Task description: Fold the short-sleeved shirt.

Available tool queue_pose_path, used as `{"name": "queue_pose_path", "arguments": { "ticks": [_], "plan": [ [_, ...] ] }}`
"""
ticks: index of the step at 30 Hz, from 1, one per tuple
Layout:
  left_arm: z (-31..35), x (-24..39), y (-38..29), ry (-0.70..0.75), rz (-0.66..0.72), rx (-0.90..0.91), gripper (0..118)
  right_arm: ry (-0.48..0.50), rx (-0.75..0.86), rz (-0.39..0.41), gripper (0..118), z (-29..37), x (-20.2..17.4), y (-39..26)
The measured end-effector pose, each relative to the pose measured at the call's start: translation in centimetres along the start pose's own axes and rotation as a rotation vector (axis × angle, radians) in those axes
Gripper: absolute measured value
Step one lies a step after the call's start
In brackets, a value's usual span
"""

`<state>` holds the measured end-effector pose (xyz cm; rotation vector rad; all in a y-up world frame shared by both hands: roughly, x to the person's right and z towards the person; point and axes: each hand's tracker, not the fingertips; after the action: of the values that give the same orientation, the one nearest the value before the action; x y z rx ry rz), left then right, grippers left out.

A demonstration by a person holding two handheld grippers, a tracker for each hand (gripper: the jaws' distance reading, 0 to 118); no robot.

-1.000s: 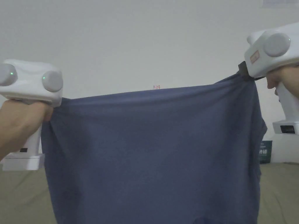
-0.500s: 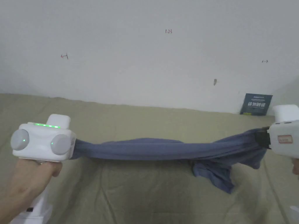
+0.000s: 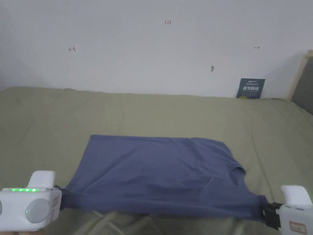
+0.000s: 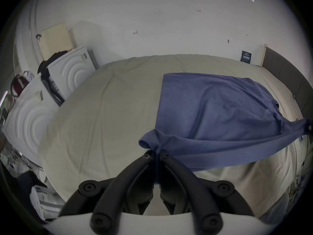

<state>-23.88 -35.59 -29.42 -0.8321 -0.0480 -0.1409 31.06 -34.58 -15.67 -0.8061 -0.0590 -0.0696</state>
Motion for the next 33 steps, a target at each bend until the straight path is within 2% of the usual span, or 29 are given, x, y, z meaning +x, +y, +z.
{"name": "queue_pose_path", "arguments": {
  "ticks": [8, 10, 17, 18, 19, 20, 21, 22, 25, 28, 29, 30, 31, 32, 33],
  "plan": [
    [3.1, -1.1, -7.4, -0.023, 0.029, -0.059, 3, 0.018, -0.06, -0.04, 1, 2.4, -0.3, -7.2],
    [3.9, -1.2, -8.3, -0.029, 0.05, -0.06, 3, 0.023, -0.062, -0.073, 1, 3.0, -0.1, -8.1],
    [4.0, -1.4, -10.2, -0.043, 0.063, -0.088, 3, 0.014, -0.092, -0.085, 3, 2.9, 0.4, -9.5],
    [3.9, -1.3, -10.3, -0.045, 0.06, -0.094, 3, 0.019, -0.104, -0.105, 8, 2.4, 0.5, -9.5],
    [3.8, -1.3, -10.4, -0.061, 0.07, -0.101, 7, 0.001, -0.108, -0.119, 28, 2.0, 0.5, -9.5],
    [3.9, -1.5, -10.6, -0.096, 0.097, -0.117, 34, -0.018, -0.108, -0.123, 78, 2.0, 0.3, -9.5],
    [3.9, -1.8, -10.7, -0.104, 0.123, -0.111, 80, -0.028, -0.121, -0.113, 112, 2.0, 0.3, -9.5],
    [3.9, -2.2, -10.7, -0.099, 0.134, -0.112, 117, -0.022, -0.128, -0.116, 118, 2.0, 0.4, -9.6],
    [4.7, -3.1, -9.0, -0.126, 0.164, -0.114, 116, -0.023, -0.103, -0.146, 116, 3.2, 1.1, -9.7],
    [6.7, -4.1, -9.5, -0.111, 0.138, -0.124, 115, -0.051, -0.105, -0.122, 112, 3.7, 1.4, -9.8],
    [7.2, -4.5, -9.3, -0.128, 0.14, -0.129, 110, -0.05, -0.105, -0.124, 97, 3.8, 1.6, -9.7],
    [7.3, -4.9, -10.5, -0.15, 0.147, -0.128, 88, -0.044, -0.096, -0.134, 56, 4.0, 1.9, -9.6],
    [7.8, -5.4, -10.7, -0.159, 0.15, -0.122, 55, -0.031, -0.075, -0.14, 19, 4.4, 1.8, -9.9],
    [8.2, -5.6, -10.7, -0.17, 0.145, -0.118, 33, -0.05, -0.066, -0.143, 0, 4.5, 1.6, -9.9],
    [8.4, -5.8, -10.7, -0.141, 0.117, -0.097, 33, -0.114, -0.05, -0.135, 0, 4.3, 1.6, -9.9]
  ]
}}
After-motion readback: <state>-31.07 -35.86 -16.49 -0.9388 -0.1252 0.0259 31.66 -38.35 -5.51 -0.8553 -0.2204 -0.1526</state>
